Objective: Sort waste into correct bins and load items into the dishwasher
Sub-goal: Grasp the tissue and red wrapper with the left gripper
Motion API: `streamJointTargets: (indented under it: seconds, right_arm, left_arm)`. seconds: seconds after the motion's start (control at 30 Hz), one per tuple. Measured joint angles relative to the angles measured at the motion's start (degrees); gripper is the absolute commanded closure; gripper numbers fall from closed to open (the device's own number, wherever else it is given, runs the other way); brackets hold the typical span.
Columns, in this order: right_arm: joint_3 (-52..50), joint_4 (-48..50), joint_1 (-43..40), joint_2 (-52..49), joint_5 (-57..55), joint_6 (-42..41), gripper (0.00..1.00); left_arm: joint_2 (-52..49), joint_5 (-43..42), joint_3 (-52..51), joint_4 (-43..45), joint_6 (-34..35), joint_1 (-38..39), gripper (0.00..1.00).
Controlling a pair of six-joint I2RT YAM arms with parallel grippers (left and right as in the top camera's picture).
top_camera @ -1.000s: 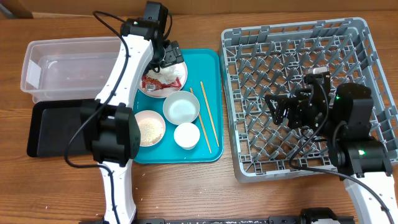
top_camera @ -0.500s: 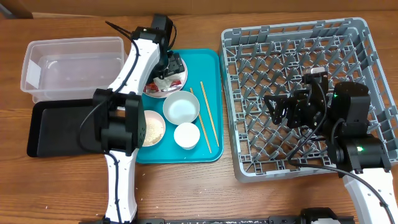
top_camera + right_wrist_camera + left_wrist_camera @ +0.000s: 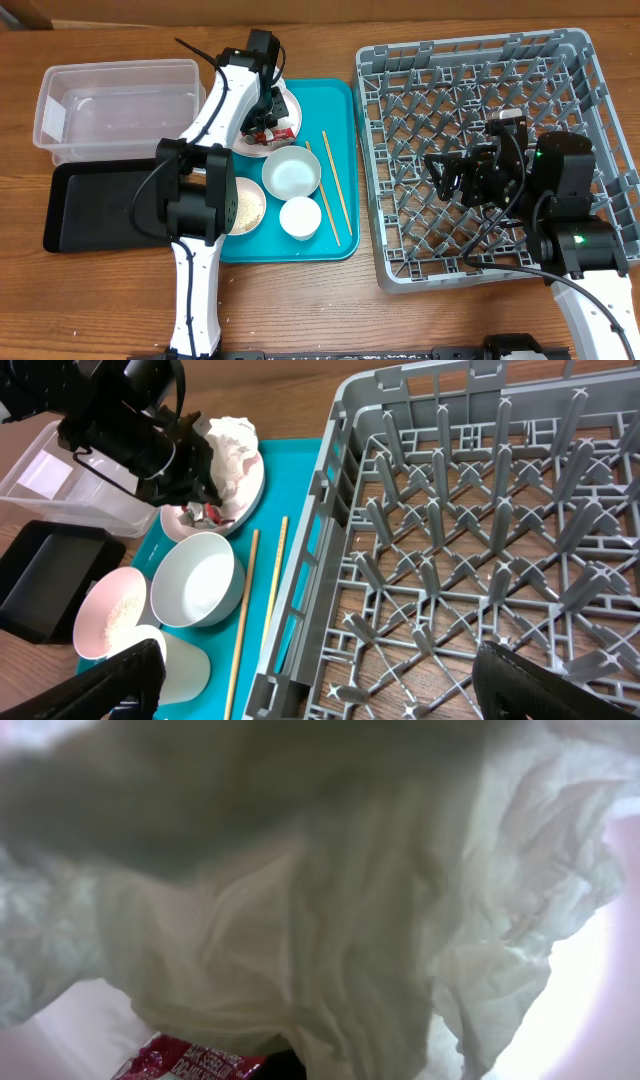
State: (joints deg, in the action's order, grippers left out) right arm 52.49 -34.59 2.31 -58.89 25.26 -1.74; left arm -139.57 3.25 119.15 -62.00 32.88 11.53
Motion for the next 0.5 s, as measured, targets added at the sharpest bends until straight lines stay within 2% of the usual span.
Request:
streamJointTargets:
  seconds: [0.23, 0.5]
  right_arm:
    - [0.00, -0.02, 0.00, 0.00, 0.02, 0.00, 0.00]
    - [0.00, -0.13, -0.02, 0.00, 0.02, 0.00, 0.00]
  left_arm:
    - [-0.11, -0.39, 3.85, -6.40, -2.14, 0.00, 0.96]
    - [0.04, -3.06, 20.94, -17.90, -5.27, 0.00, 0.96]
